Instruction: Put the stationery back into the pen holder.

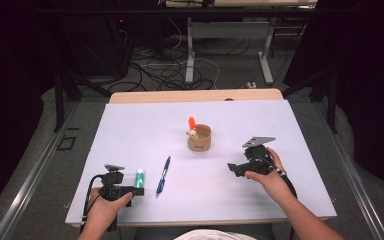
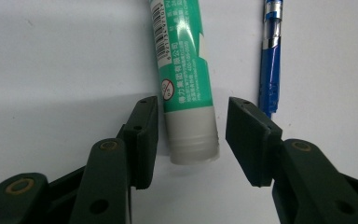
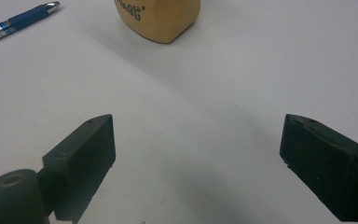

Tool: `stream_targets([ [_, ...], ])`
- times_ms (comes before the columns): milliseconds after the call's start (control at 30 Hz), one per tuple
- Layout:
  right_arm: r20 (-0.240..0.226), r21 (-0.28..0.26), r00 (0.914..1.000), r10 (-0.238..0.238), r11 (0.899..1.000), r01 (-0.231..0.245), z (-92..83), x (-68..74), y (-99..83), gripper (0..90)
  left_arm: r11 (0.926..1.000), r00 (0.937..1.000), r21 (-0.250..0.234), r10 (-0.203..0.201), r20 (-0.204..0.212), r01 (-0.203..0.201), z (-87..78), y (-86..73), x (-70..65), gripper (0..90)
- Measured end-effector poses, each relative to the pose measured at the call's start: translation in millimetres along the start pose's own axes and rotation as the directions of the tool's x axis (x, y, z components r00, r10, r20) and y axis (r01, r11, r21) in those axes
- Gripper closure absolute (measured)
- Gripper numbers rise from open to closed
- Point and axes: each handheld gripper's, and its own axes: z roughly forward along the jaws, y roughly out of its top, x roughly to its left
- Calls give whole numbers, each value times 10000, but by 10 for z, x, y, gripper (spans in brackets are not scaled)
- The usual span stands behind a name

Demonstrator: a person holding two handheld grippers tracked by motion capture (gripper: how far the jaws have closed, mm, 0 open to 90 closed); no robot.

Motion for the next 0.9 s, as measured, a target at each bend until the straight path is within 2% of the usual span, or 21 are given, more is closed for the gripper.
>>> stream_targets([
  [500, -69, 23, 10000, 51, 10000, -51, 11, 5, -8, 101, 9998, 9997, 92, -159, -185, 161, -4, 1, 1, 594],
  [900, -40, 110, 10000, -60, 9999, 61, 12, -1, -7, 101, 9969, 9971, 195, -761, 6, 760, -3, 6, 11, 634],
])
